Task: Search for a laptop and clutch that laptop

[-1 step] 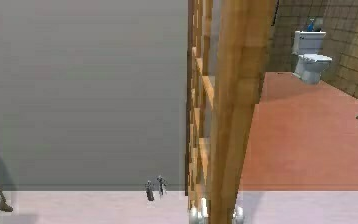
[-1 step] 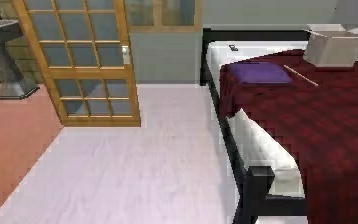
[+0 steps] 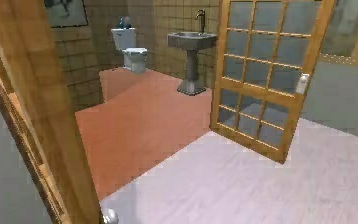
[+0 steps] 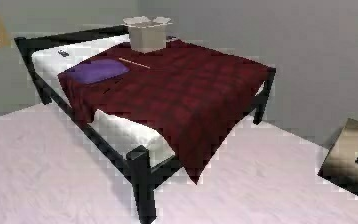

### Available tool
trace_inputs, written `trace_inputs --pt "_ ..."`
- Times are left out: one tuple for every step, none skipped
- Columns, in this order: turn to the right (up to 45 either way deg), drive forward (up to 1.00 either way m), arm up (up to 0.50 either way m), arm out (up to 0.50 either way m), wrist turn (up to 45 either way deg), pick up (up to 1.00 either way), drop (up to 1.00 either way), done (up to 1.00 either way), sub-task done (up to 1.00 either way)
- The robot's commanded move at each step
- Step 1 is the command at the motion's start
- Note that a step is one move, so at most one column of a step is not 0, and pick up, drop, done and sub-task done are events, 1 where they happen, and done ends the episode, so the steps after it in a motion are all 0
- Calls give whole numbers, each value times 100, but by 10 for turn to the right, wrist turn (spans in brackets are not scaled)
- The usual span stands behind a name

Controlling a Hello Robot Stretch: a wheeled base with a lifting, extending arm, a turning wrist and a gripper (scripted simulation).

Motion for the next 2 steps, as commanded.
trace_inputs --pt "420 0 0 0 0 0 0 0 0" --pt "0 30 0 0 0 0 0 0 0"
